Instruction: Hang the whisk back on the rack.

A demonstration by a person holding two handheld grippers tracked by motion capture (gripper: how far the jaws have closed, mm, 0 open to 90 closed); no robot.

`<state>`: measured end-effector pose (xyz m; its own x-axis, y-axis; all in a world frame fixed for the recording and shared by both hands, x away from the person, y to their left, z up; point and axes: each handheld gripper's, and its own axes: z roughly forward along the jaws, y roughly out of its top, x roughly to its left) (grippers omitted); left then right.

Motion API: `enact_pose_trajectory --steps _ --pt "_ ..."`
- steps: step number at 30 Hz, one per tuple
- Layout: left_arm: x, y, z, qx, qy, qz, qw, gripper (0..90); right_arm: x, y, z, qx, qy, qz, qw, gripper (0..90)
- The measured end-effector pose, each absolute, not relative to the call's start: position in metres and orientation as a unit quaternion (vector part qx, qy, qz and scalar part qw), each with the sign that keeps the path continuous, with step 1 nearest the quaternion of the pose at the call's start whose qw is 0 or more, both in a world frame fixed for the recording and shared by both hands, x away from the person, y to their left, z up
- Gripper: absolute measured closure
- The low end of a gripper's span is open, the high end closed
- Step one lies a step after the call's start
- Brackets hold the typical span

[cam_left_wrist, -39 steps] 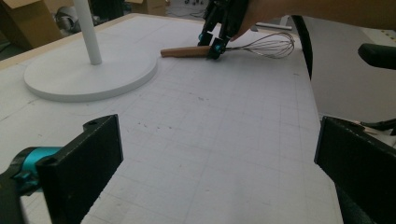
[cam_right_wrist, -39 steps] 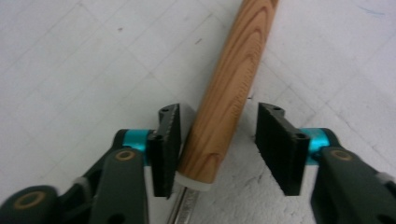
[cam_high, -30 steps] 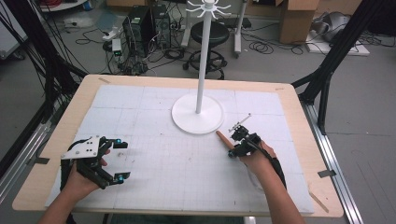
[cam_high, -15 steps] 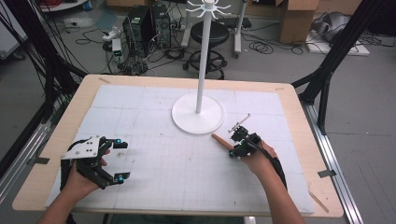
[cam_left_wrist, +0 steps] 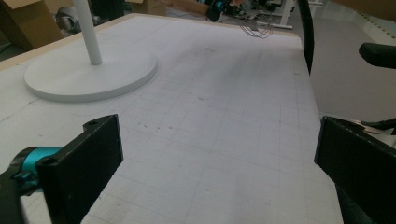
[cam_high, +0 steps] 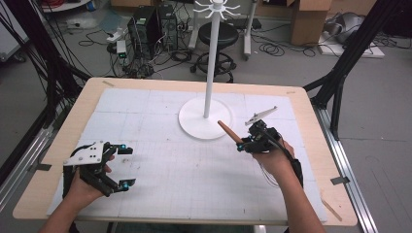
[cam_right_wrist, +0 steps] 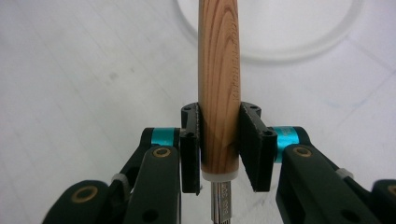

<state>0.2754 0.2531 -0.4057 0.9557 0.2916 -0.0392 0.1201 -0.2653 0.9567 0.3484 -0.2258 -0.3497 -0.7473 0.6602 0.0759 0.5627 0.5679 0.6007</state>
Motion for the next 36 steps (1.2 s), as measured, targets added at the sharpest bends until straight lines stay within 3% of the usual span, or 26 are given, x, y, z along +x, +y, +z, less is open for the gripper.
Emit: enact_pose_trajectory --steps 26,36 --pt "0.275 0.253 -0.406 0.792 0.131 0.073 0.592 1.7 0.353 -0.222 -0.280 0.307 0.857 0.400 0.106 71.2" --pt "0.275 0.253 -0.405 0.793 0.129 0.074 0.591 1.7 0.353 -0.227 -0.268 0.308 0.850 0.412 0.117 71.2"
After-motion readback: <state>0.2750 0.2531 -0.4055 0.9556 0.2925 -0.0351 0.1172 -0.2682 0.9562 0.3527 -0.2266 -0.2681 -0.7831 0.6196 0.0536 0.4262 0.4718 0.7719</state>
